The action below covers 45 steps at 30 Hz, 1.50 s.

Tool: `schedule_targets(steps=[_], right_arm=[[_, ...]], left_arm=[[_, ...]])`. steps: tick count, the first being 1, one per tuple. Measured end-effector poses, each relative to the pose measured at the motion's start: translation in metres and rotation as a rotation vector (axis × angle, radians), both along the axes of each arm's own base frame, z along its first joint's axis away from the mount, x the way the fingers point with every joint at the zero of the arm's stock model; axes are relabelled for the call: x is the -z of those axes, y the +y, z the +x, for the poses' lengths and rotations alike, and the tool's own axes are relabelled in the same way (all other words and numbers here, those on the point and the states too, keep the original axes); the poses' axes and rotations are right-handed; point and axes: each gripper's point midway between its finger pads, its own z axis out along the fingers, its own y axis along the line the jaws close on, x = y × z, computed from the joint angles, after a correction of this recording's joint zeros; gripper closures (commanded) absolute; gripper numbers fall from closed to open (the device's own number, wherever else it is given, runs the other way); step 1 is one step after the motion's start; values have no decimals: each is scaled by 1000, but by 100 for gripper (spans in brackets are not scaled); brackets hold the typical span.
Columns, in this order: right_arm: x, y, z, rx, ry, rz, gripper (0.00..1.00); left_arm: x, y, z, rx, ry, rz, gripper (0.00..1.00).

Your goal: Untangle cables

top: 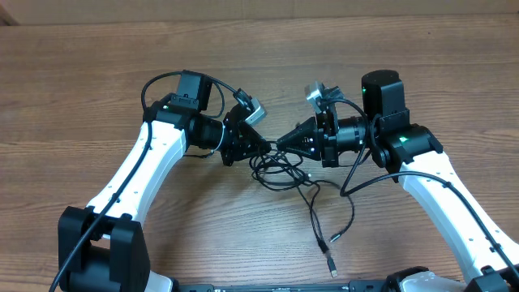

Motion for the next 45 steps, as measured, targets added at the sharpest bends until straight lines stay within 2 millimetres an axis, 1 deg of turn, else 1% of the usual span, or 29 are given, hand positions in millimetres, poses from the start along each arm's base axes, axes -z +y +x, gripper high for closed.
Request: schedule_targets(steps=[4,7,11,14,20,24,26,27,29,33,35,37,38,40,42,45], right_arm=[[17,-4,5,68,71,-79,96],[36,-10,9,135,125,-169,94],[63,-24,14,235,182,-309,92],[81,-35,14,296,224,-411,91],[94,-45,13,336,250,-487,91],[103,-49,5,334,291,-521,89],[109,-50,1,331,308,-534,82],[112,-50,-2,329,319,-541,75],[117,-49,-6,322,323,-552,66],[122,-47,-8,312,319,-553,37],[121,-45,-6,312,299,-546,30],[119,-44,-3,319,290,-537,20],[119,-44,-2,322,291,-535,18],[119,-44,-2,326,297,-534,0],[119,-44,-2,333,313,-535,0],[119,-44,-2,336,320,-533,0]], left_arm=[[0,0,0,0,0,0,96],[0,1,1,-2,0,0,96],[0,3,2,-11,0,1,96],[4,7,5,-28,1,25,96],[9,10,8,-58,16,64,95],[11,12,9,-71,27,76,96],[11,12,9,-76,33,78,96],[11,12,9,-77,36,79,96],[11,12,9,-80,39,79,96],[12,12,9,-86,48,82,96],[12,12,9,-90,51,87,96],[15,13,9,-96,52,106,96],[17,13,10,-102,55,117,96],[22,16,11,-129,68,155,93],[27,20,14,-161,81,193,96],[35,28,18,-219,105,251,96]])
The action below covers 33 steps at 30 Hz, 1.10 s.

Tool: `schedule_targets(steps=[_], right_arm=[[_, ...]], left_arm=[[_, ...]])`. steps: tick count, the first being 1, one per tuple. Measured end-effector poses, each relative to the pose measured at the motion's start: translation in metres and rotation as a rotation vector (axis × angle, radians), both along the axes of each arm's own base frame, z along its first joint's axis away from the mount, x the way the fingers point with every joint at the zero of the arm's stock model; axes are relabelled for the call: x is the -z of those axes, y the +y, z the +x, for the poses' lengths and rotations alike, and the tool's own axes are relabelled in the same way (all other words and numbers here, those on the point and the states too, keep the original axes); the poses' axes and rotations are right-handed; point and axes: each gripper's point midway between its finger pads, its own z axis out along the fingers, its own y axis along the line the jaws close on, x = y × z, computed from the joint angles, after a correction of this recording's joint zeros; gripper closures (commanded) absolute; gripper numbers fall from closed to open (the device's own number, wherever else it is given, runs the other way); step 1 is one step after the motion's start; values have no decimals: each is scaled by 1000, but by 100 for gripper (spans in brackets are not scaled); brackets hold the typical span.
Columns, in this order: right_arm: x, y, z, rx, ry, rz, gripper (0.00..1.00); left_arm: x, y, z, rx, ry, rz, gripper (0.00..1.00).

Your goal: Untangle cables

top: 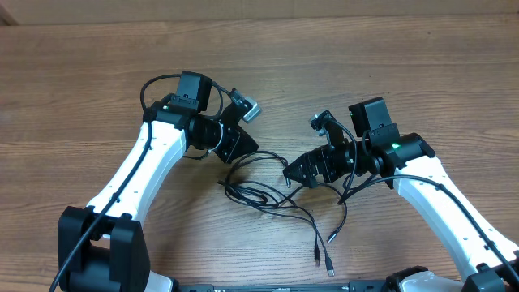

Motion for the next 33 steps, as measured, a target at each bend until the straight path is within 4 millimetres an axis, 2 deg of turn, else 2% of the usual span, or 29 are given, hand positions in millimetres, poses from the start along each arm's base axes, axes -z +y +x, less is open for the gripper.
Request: schedule_targets(steps=[10,13,16,19,22,25,28,29,31,32,33], right_arm=[[0,0,0,3,0,-2,0],[0,0,0,4,0,-3,0],[1,0,1,4,-1,-5,0],[1,-1,1,5,-1,-6,0],[1,-1,1,5,-1,-6,0],[1,-1,1,5,-1,-6,0],[1,-1,1,5,-1,-6,0],[1,-1,1,5,0,-6,0],[1,-1,1,5,-1,-6,0],[1,-1,1,5,0,-6,0],[1,-1,1,5,-1,-6,0]], left_arm=[[9,12,7,-136,68,77,96],[3,21,10,-190,55,94,96],[-25,35,13,-280,-9,96,96],[-64,50,12,-393,-100,89,96],[-101,66,4,-524,-178,75,95],[-130,77,-9,-621,-226,44,95],[-151,85,-25,-670,-269,17,83],[-158,88,-32,-683,-286,5,76],[-171,92,-44,-703,-319,-19,58],[-177,94,-50,-712,-330,-28,43],[-181,96,-58,-718,-340,-36,35]])
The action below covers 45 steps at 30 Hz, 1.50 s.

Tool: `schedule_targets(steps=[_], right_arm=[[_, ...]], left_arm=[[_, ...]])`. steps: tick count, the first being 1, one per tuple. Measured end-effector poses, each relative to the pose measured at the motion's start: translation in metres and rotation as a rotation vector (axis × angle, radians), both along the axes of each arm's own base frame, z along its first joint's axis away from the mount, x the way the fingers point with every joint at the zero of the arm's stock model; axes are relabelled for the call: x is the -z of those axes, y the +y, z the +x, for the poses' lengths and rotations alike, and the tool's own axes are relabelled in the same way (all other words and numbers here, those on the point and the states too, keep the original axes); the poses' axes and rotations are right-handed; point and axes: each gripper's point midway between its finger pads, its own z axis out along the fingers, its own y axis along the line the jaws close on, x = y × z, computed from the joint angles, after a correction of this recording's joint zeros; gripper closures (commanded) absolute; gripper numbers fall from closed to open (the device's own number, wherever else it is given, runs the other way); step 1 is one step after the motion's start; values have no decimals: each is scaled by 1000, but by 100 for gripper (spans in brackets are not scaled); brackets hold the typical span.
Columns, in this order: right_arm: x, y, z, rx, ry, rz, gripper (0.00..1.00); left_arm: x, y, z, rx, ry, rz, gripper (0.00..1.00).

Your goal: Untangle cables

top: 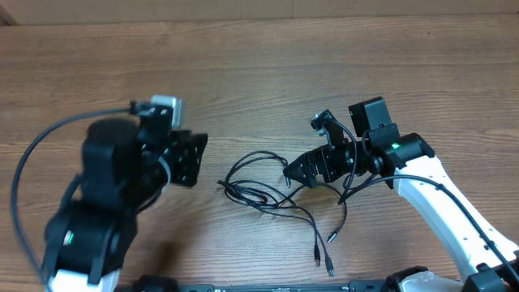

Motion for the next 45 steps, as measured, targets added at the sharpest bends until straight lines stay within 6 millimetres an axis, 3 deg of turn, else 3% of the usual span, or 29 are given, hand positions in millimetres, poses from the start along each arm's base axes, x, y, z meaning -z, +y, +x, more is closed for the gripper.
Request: schedule_targets(steps=[1,2,10,16,21,23,26,30,34,41,45], right_arm=[[0,0,0,0,1,0,0],[0,0,0,0,1,0,0],[0,0,0,2,3,1,0],[0,0,0,2,3,0,0],[0,0,0,2,2,1,0],[0,0,0,2,3,1,0],[0,0,0,2,3,0,0],[0,0,0,3,3,0,0],[0,0,0,2,2,0,0],[0,0,0,2,2,0,0],[0,0,0,2,3,1,0]], left_arm=[[-2,1,-6,-4,-2,-6,21],[-4,2,-12,-2,-7,-7,0],[16,-11,-43,78,150,-68,0],[20,-18,-37,38,233,-160,20],[51,-11,-45,-237,540,-315,25],[70,-5,-57,-401,719,-368,16],[91,0,-77,-633,949,-418,15],[109,3,-92,-846,1146,-436,22],[120,-1,-87,-938,1243,-444,32],[139,-9,-75,-1000,1346,-409,22],[151,-26,-60,-953,1347,-389,23]])
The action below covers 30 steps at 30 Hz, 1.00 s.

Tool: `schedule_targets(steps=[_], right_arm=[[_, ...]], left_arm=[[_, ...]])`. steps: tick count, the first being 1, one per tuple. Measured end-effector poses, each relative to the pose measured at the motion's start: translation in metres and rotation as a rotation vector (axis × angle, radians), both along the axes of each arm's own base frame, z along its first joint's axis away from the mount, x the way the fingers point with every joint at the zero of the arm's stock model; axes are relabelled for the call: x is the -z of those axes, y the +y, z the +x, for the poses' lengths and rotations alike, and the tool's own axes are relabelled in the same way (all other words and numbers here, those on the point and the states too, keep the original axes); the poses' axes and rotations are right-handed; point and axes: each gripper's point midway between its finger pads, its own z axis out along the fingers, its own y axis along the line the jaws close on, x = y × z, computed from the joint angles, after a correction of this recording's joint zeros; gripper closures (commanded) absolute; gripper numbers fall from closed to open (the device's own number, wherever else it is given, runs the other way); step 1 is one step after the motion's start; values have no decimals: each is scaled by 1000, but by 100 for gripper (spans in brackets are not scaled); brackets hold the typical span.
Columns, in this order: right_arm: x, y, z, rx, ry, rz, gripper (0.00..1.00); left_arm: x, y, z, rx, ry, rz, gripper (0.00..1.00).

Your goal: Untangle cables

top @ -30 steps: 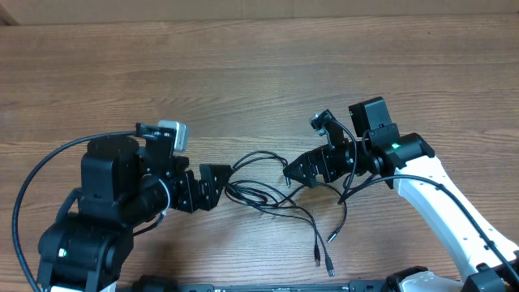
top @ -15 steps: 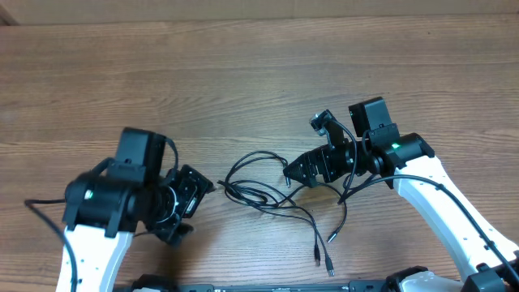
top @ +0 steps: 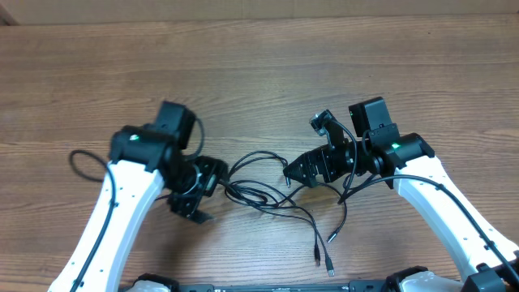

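A loose tangle of thin black cables point(top: 261, 195) lies on the wooden table at centre. Its loops spread from left to right, and three plug ends point(top: 329, 265) trail toward the front edge. My left gripper point(top: 220, 180) is low at the left end of the tangle, pointing right. Its fingers look spread, with the cable end just at their tips. My right gripper point(top: 287, 172) is at the right end of the tangle, pointing left. Its fingers are drawn together to a point on a strand of the top loop.
The wooden table point(top: 259, 73) stretches away behind both arms. The arms' own black leads hang in loops beside the left wrist point(top: 81, 158) and under the right forearm point(top: 357, 182). The arm bases sit at the front edge.
My left arm was raised, blurred and well left of the tangle. It is now low at the table with its gripper at the tangle's left end. The right arm and the cables have not moved.
Both grippers first met tip to tip over the bunched cables. Then the grippers stood apart and the cables lay spread out, with the right gripper at their right end. The left arm then stood away to the left. Now it is at the tangle's left end.
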Motion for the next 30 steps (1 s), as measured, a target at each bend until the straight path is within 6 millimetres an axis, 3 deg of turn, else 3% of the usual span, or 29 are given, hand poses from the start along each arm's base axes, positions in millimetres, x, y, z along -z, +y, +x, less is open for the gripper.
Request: schedule_targets(steps=[7,18,22,24,30], right_arm=[[0,0,0,0,-1,0,0],[0,0,0,0,0,0,0],[0,0,0,0,0,0,0],[0,0,0,1,0,0,0],[0,0,0,0,0,0,0]], left_arm=[[15,-40,19,119,-66,-30,23],[50,-66,22,159,15,1,44],[61,-71,19,176,48,17,74],[66,-70,18,179,60,32,96],[74,-60,30,220,0,100,96]])
